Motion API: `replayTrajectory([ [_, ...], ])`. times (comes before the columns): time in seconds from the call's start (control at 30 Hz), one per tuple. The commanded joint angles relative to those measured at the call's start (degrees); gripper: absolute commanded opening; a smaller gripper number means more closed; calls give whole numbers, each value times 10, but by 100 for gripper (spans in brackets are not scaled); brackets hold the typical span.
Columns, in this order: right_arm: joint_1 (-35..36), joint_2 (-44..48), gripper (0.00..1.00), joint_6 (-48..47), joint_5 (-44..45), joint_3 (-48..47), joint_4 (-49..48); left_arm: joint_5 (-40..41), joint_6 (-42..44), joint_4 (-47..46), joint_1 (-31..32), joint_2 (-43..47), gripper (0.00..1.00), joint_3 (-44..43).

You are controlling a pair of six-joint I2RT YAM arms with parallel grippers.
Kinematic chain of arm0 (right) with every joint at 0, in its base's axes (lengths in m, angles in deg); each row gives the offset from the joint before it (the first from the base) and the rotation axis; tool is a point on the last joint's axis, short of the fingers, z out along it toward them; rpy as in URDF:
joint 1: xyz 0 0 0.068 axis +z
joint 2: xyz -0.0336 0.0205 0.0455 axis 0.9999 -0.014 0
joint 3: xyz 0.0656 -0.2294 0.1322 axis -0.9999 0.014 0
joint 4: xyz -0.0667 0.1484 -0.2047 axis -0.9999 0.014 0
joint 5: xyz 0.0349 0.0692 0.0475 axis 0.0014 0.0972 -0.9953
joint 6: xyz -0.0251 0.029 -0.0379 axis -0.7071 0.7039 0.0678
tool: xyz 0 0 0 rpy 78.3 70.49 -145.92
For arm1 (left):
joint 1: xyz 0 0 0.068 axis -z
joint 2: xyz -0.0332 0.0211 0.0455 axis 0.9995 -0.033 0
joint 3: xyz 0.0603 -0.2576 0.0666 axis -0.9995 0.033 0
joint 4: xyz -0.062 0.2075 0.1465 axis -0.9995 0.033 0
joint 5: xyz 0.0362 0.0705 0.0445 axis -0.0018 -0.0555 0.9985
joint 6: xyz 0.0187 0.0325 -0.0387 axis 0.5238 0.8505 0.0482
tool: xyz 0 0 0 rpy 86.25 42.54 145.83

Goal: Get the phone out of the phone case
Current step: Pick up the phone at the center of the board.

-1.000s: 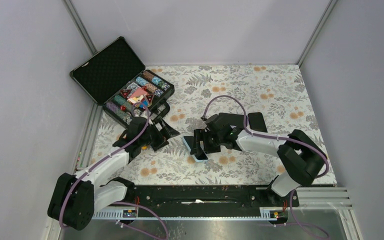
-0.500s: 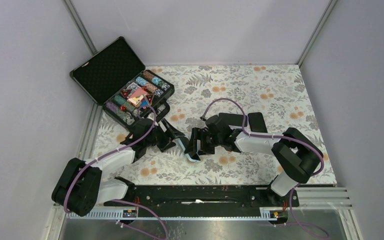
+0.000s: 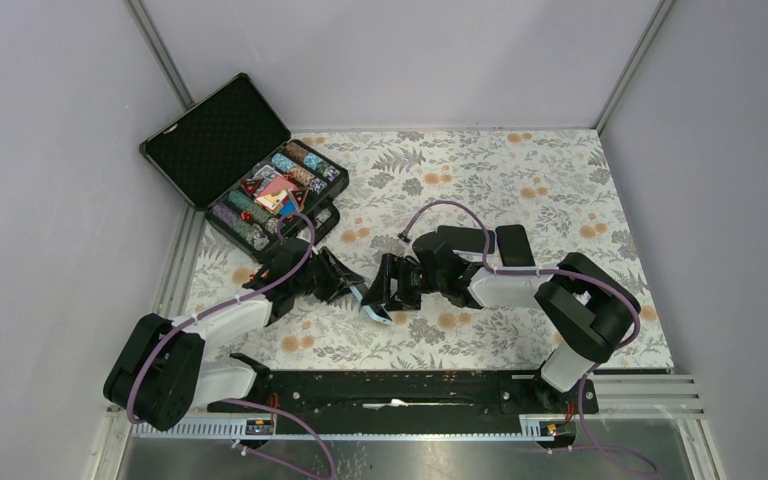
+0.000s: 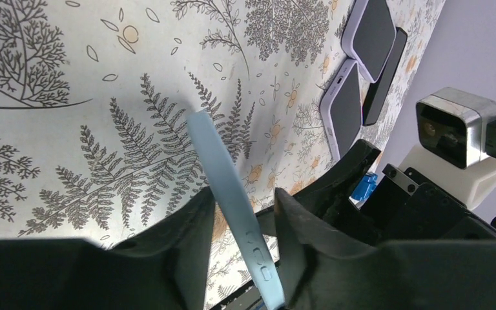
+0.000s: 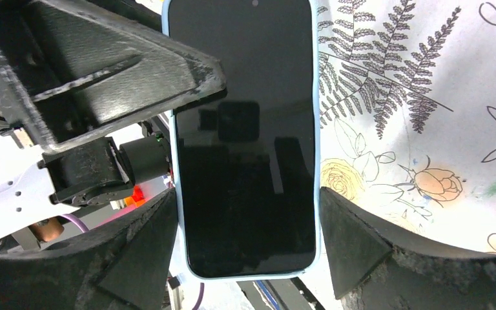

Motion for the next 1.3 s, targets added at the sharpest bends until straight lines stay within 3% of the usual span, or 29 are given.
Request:
replayTrajectory([
  [0.0, 0, 18, 55, -31, -9, -24, -21, 12, 9, -7, 1, 19, 32, -29],
  [0.23, 0, 29, 55, -70, -5, -35, 4, 4, 20, -6, 1, 21, 0, -41],
  [0.33, 0, 41, 61, -95, 9, -42, 38, 10, 28, -18, 1, 37, 0, -40],
  [0.5, 0, 77, 89, -131, 33, -46, 89, 13, 70, -32, 1, 75, 0, -54],
  [0.6, 0, 109, 97, -145, 50, -43, 101, 17, 108, -18, 1, 97, 0, -75],
  [0.73, -1, 149, 100, -160, 57, -44, 114, 1, 150, -19, 1, 117, 0, -102],
  [0.9, -1, 199, 100, -125, 69, -37, 111, -137, 192, -89, 1, 137, 0, -138],
  [1.07, 0, 262, 100, -83, 27, 9, -22, -180, 228, -69, 1, 141, 0, -194],
  [1.27, 0, 285, 92, -99, 6, 12, -72, -297, 158, -202, 0, 115, 0, -218],
])
